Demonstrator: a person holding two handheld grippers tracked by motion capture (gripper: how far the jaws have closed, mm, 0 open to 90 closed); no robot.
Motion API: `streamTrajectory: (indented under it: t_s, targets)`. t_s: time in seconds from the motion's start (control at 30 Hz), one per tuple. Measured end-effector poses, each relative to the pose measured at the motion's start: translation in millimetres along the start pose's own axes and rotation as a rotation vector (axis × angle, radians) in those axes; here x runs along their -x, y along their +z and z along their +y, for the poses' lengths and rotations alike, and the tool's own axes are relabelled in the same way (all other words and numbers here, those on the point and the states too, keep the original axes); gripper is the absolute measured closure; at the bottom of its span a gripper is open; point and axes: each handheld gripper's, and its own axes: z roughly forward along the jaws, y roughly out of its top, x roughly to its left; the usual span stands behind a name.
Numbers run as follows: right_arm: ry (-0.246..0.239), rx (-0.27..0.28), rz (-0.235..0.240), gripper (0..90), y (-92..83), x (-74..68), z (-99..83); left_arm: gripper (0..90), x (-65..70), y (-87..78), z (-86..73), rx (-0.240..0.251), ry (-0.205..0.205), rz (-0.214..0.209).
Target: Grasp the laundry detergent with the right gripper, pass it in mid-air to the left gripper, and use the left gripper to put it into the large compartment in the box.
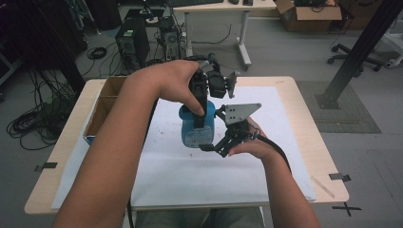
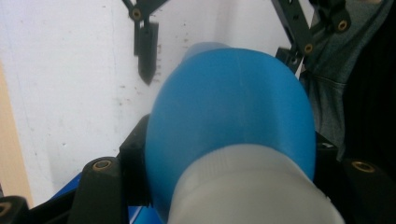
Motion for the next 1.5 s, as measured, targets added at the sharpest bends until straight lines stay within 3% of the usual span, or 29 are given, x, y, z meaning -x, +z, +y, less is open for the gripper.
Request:
streamTrajectory:
  t_s: [0.2, 0.33, 0.57, 0.67, 0.83, 1.03, 1.33, 1.5]
  targets:
    - [-0.023, -0.086, -0.024, 0.2, -17.2, 5.0, 8.5, 37.8, -3.7, -1.9, -6.8, 0.006, -0.025, -0.001]
    - [-0.044, -0.137, -0.037, 0.2, -29.3, 7.5, 15.8, 37.7, -8.5, -1.2, -12.7, -0.004, -0.051, 0.026]
    - [-0.057, -0.223, -0.052, 0.3, -48.0, 11.0, 20.7, 37.6, -11.2, -2.3, -19.2, 0.02, -0.116, 0.036]
    - [-0.064, -0.262, -0.054, 0.5, -54.2, 12.6, 20.7, 37.6, -12.3, -3.9, -19.7, 0.024, -0.174, 0.04]
    - [-0.067, -0.321, -0.057, 0.8, -63.1, 15.4, 20.0, 37.6, -16.5, -4.8, -22.2, 0.048, -0.314, 0.071]
    - [-0.068, -0.386, -0.067, 1.0, -74.5, 19.4, 18.5, 37.6, -22.1, -6.9, -26.4, 0.05, -0.424, 0.079]
    - [-0.055, -0.469, -0.083, 1.3, -88.7, 25.0, 12.3, 37.7, -28.6, -8.4, -32.4, -0.004, -0.534, 0.073]
    - [-0.054, -0.508, -0.084, 1.5, -94.2, 27.2, 10.3, 37.7, -33.4, -11.1, -37.3, 0.005, -0.587, 0.064]
